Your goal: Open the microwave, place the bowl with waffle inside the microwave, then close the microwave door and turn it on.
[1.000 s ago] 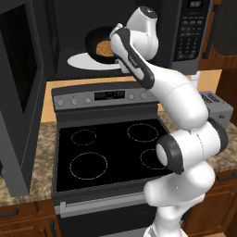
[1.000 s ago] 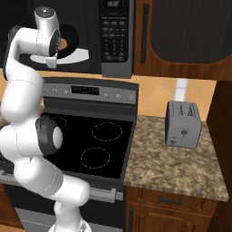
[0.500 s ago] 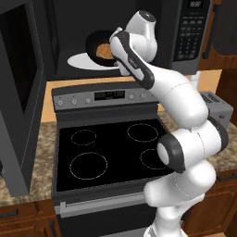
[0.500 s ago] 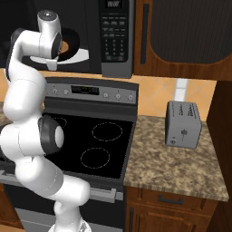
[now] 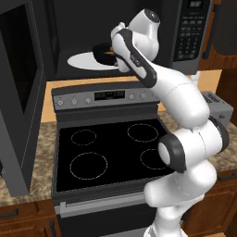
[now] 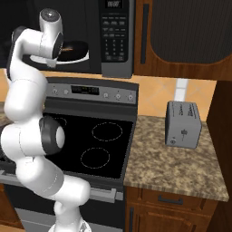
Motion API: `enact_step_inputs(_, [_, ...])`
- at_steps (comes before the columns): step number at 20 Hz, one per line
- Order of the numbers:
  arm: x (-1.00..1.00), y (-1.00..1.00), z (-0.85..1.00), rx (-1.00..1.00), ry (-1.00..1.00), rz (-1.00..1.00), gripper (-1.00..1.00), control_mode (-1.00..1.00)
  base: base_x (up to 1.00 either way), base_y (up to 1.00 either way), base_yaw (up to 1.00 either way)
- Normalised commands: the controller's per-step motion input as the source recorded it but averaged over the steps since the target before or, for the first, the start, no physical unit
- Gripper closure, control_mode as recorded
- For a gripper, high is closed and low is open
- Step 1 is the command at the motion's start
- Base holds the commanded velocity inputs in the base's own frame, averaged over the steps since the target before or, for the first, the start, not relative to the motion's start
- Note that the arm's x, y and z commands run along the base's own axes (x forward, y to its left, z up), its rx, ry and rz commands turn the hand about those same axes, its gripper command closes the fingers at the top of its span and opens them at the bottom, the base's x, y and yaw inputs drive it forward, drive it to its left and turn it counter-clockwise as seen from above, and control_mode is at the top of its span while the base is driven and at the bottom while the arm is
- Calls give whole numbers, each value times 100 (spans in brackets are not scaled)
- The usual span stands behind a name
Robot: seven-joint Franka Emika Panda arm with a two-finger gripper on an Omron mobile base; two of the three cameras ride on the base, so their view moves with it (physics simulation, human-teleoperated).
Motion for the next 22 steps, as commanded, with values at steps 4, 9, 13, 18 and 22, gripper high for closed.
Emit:
enact_step_inputs(4, [-36,-25,25,13,-22,0,-100,-100,0,0,0])
enact_step_inputs(9, [-97,-34,2,-5,-3,0,-100,-100,0,0,0])
enact_step_inputs(13, [-100,-15,1,-16,0,0,-100,-100,0,0,0])
enact_step_inputs(18, [-95,6,-81,-22,5,2,-100,-100,0,0,0])
enact_step_inputs(22, [-65,41,-100,-16,6,17,-100,-100,0,0,0])
